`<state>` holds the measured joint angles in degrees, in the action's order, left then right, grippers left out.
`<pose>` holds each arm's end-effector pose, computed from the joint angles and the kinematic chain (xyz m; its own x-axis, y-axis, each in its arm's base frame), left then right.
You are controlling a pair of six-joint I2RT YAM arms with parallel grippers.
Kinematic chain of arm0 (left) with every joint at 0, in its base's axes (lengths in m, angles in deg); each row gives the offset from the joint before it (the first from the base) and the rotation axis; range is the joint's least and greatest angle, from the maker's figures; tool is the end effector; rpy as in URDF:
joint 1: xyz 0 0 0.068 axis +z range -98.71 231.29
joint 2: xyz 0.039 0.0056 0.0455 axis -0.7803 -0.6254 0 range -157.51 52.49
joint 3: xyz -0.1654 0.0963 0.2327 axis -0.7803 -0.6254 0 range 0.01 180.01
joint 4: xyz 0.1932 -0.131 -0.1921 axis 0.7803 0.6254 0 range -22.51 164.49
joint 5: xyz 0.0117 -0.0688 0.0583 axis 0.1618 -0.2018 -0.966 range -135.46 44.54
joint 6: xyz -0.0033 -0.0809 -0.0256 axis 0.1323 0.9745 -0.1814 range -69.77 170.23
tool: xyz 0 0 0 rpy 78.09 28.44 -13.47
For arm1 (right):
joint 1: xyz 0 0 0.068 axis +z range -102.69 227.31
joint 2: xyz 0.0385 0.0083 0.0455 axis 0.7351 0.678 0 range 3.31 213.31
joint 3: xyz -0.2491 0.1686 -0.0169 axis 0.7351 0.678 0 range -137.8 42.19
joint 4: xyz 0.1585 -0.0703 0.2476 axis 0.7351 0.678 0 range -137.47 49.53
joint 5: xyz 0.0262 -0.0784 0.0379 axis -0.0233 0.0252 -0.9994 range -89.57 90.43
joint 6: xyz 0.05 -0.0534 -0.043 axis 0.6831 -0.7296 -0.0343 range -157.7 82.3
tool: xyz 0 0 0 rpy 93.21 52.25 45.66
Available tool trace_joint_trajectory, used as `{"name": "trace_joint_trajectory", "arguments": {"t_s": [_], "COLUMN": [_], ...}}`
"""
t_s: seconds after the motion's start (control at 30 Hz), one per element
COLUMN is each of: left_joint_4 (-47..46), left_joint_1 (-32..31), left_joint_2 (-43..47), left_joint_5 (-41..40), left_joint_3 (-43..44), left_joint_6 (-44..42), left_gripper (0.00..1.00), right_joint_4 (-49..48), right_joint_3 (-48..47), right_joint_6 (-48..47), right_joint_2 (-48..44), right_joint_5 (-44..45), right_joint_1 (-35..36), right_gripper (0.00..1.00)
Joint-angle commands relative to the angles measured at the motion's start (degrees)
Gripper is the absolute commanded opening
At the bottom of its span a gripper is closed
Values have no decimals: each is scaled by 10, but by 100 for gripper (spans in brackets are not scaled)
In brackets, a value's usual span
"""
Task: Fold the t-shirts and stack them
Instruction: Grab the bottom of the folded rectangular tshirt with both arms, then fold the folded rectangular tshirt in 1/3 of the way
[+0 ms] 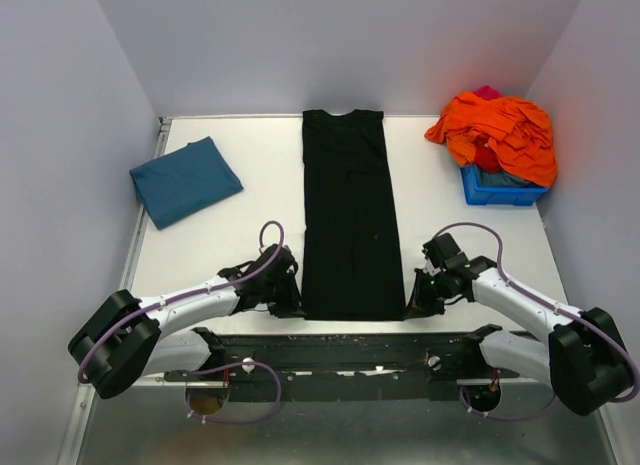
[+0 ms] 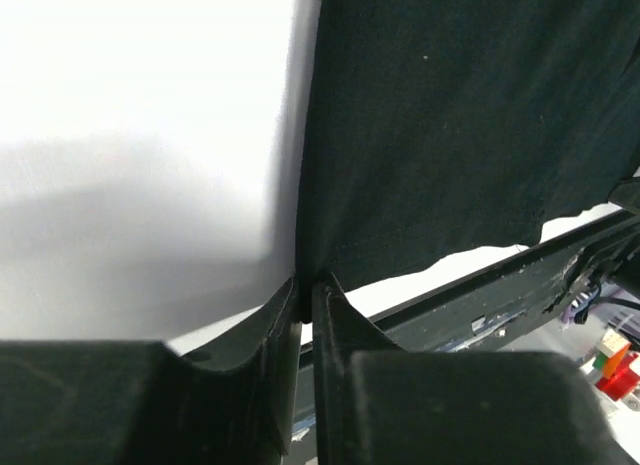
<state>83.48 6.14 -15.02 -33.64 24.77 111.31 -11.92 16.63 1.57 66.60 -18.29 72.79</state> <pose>0.1560 -0.1784 0.1073 -0.9645 -0.2453 -0.0978 -0.1559 0.8279 -0.5388 0.1652 0.1053 0.1081 -0.9800 0.1970 -0.0282 0.1672 0.8919 0.4202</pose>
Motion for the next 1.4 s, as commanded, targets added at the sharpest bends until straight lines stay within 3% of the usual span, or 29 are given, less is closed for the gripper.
{"name": "trace_joint_trajectory", "arguments": {"t_s": [0.0,0.07,0.23,0.47,0.6,0.77,0.87,1.0,1.37], "left_joint_4": [14,26,33,64,32,-11,-34,-69,-18], "left_joint_1": [-3,-4,-3,42,118,218,240,266,284], "left_joint_2": [-2,4,37,32,-16,-137,-219,-328,-458], "left_joint_5": [11,0,11,22,30,46,6,14,9], "left_joint_3": [-15,-7,10,121,185,292,357,431,601], "left_joint_6": [4,1,-3,-57,-102,-132,-135,-117,-144], "left_gripper": [17,0,0,0,0,0,0,0,0], "right_joint_4": [1,11,53,82,35,-33,-44,-39,-13], "right_joint_3": [2,-4,-47,-174,-241,-346,-430,-533,-694], "right_joint_6": [-9,-12,-16,-31,-45,-56,-54,-49,-43], "right_joint_2": [-3,-11,-48,-54,18,165,262,380,520], "right_joint_5": [-25,-28,-7,116,120,64,69,38,46], "right_joint_1": [7,7,7,6,-8,-98,-119,-135,-152], "right_gripper": [1,1,1,1,1,1,1,1,1]}}
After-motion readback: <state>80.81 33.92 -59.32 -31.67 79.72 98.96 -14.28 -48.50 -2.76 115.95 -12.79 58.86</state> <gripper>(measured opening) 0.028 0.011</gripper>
